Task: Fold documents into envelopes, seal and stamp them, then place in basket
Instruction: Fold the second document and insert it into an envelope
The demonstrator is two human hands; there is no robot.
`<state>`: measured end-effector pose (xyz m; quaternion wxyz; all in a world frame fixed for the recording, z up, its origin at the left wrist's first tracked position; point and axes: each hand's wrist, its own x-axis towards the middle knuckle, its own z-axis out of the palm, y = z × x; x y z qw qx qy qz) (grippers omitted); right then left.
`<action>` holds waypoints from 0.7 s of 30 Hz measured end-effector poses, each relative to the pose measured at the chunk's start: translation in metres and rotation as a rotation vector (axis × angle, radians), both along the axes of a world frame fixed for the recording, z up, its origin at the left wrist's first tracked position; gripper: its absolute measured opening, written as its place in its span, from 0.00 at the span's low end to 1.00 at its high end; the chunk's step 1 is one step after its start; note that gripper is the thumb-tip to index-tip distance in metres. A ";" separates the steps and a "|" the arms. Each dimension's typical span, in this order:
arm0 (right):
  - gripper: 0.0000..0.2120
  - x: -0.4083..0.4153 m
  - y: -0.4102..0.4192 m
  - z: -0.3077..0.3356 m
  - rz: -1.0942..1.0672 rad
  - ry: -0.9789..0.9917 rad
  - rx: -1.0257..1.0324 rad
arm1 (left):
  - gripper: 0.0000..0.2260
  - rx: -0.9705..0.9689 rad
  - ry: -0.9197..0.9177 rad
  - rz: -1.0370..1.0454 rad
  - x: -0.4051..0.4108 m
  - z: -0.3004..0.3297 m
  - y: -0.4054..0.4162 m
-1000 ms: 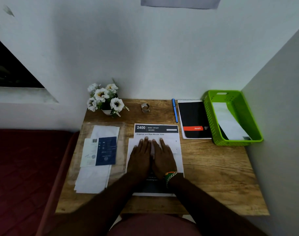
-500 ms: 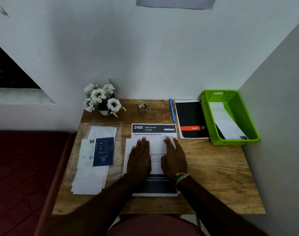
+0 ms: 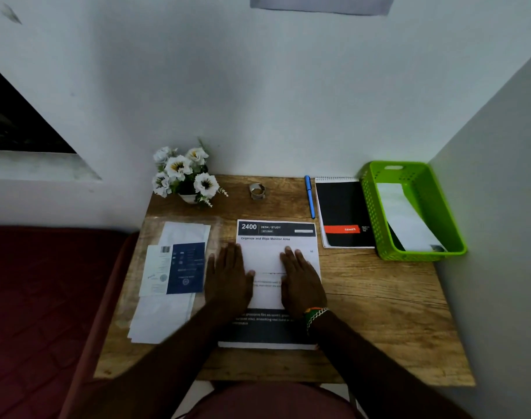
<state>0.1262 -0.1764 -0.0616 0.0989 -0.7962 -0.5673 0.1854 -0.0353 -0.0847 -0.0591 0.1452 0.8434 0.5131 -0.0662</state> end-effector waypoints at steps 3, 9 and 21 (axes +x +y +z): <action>0.30 0.000 0.001 0.002 -0.005 -0.005 -0.017 | 0.34 -0.003 -0.012 0.024 -0.006 0.007 0.007; 0.30 0.004 0.004 0.004 0.008 -0.024 -0.039 | 0.32 -0.073 -0.157 -0.074 0.005 0.010 0.017; 0.25 0.032 0.038 0.028 -0.032 -0.037 -0.060 | 0.27 -0.061 -0.076 -0.088 0.028 0.024 0.023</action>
